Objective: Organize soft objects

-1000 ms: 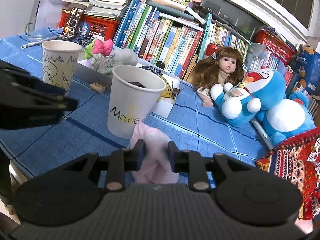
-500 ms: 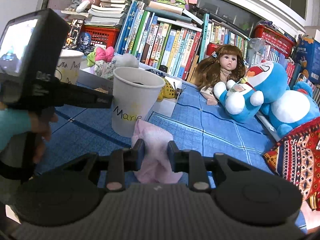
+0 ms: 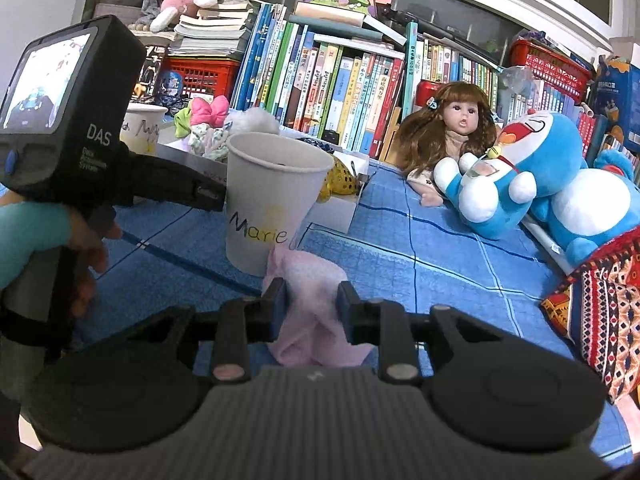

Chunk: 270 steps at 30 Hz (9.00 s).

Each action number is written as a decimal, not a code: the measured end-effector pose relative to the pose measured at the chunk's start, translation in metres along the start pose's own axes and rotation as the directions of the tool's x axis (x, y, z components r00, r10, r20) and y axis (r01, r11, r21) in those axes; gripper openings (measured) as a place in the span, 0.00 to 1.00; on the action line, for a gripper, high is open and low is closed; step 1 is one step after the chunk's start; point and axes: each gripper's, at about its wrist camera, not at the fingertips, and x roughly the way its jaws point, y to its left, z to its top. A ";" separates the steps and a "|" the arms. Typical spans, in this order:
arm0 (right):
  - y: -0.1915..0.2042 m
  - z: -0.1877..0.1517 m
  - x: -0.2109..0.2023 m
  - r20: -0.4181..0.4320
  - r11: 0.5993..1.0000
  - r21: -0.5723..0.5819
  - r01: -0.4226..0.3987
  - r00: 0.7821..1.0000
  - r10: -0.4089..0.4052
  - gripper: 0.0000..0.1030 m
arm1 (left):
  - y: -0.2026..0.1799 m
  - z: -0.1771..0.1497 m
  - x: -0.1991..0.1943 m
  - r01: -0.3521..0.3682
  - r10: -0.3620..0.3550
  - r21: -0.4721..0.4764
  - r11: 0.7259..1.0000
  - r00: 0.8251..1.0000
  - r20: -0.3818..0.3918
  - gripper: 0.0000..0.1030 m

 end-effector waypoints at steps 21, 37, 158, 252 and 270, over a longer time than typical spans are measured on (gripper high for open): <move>0.001 -0.001 0.005 -0.009 1.000 0.021 0.001 1.000 -0.001 0.50 | 0.036 -0.004 -0.007 -0.023 0.023 0.127 0.992 1.000 0.006 0.37; -0.002 -0.003 0.004 -0.002 1.000 0.029 -0.005 1.000 0.005 0.50 | 0.016 0.018 0.018 0.114 -0.114 0.001 0.993 0.993 -0.036 0.42; -0.023 0.185 0.141 -0.155 0.921 0.382 -0.073 0.978 0.142 0.72 | 0.055 0.190 0.028 0.177 -0.145 0.179 0.968 0.972 -0.183 0.77; 0.094 0.015 0.018 -0.085 0.984 0.168 -0.056 0.994 0.071 0.19 | 0.071 -0.016 -0.072 0.132 -0.100 0.186 0.974 0.981 -0.168 0.18; 0.094 0.014 0.020 -0.088 0.985 0.161 -0.058 0.993 0.072 0.18 | 0.070 -0.017 -0.072 0.115 -0.084 0.192 0.975 0.983 -0.165 0.46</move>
